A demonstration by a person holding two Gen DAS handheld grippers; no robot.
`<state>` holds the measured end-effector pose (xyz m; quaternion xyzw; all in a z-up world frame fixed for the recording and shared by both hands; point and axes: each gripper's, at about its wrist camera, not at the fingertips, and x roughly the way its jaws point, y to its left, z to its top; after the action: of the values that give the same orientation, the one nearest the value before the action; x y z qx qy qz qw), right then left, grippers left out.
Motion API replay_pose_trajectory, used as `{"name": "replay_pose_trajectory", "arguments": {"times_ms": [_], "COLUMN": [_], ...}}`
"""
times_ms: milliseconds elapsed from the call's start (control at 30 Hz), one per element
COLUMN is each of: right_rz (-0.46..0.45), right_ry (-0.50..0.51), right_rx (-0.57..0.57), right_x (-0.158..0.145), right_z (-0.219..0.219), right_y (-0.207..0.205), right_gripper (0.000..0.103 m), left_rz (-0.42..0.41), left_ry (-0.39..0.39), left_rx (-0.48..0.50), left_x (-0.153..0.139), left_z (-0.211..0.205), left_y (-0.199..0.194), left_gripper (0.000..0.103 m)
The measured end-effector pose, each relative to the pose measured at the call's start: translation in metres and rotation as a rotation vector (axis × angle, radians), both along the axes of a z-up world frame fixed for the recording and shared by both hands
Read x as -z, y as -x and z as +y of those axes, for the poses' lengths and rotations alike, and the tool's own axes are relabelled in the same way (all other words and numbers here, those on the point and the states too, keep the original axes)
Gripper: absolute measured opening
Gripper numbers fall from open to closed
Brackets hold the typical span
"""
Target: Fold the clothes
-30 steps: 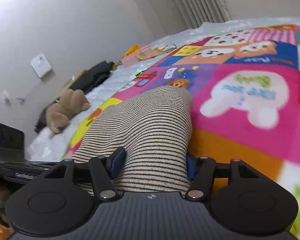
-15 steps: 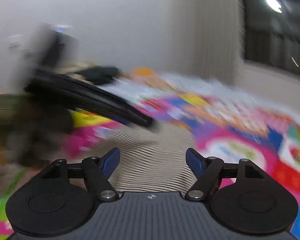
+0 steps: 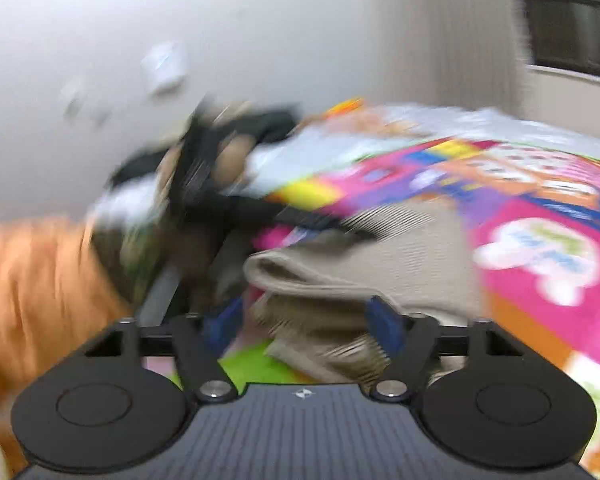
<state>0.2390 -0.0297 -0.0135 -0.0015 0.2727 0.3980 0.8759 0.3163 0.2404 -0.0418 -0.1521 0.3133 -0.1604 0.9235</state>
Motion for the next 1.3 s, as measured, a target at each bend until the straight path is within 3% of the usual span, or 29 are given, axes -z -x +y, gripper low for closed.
{"name": "replay_pose_trajectory", "arguments": {"times_ms": [100, 233, 300, 433, 533, 633, 733, 900, 967, 1067, 1167, 1233, 1267, 1300], "right_rz": [0.049, 0.107, 0.136, 0.186, 0.089, 0.109, 0.129, 0.105, 0.084, 0.054, 0.024, 0.019, 0.025, 0.044], "right_ry": [-0.077, -0.110, -0.127, -0.154, -0.045, 0.074, 0.036, 0.042, 0.060, 0.086, 0.113, 0.140, 0.150, 0.117], "right_rx": [0.170, 0.160, 0.155, 0.144, 0.110, 0.138, 0.176, 0.194, 0.201, 0.211, 0.221, 0.241, 0.255, 0.263], "right_x": [-0.002, 0.008, 0.013, 0.021, 0.006, 0.033, 0.045, 0.039, 0.035, 0.030, 0.026, 0.034, 0.042, 0.042], "right_z": [-0.029, -0.026, -0.024, -0.021, -0.013, -0.012, -0.024, -0.026, -0.025, -0.024, -0.022, -0.020, -0.020, -0.025], "right_y": [-0.023, -0.036, -0.042, -0.054, -0.045, -0.045, -0.044, -0.040, -0.037, -0.034, -0.031, -0.035, -0.038, -0.037], "right_gripper": [0.086, 0.084, 0.063, 0.053, 0.053, 0.054, 0.056, 0.056, 0.058, 0.058, 0.059, 0.073, 0.087, 0.090], "left_rz": [-0.007, -0.002, 0.000, 0.006, 0.002, -0.024, -0.046, -0.116, -0.102, -0.038, -0.063, -0.069, -0.075, -0.080], "left_ry": [0.015, 0.023, 0.027, 0.048, 0.055, 0.020, 0.031, 0.084, 0.055, -0.026, -0.066, -0.078, -0.093, -0.107], "left_rx": [0.000, -0.005, -0.008, -0.023, -0.034, -0.074, -0.119, 0.041, 0.077, 0.052, 0.035, 0.018, 0.002, -0.014], "left_x": [0.003, 0.004, 0.005, 0.007, 0.007, -0.006, -0.031, -0.052, -0.047, -0.023, -0.014, -0.014, -0.014, -0.014], "left_z": [0.003, 0.006, 0.008, 0.013, 0.015, 0.009, 0.002, -0.026, -0.037, -0.046, -0.049, -0.052, -0.056, -0.060], "left_y": [0.001, 0.002, 0.003, 0.003, 0.004, 0.016, 0.040, 0.081, 0.086, 0.083, 0.086, 0.087, 0.089, 0.091], "left_gripper": [0.064, 0.064, 0.064, 0.065, 0.065, 0.061, 0.065, 0.061, 0.062, 0.055, 0.053, 0.053, 0.053, 0.053]}}
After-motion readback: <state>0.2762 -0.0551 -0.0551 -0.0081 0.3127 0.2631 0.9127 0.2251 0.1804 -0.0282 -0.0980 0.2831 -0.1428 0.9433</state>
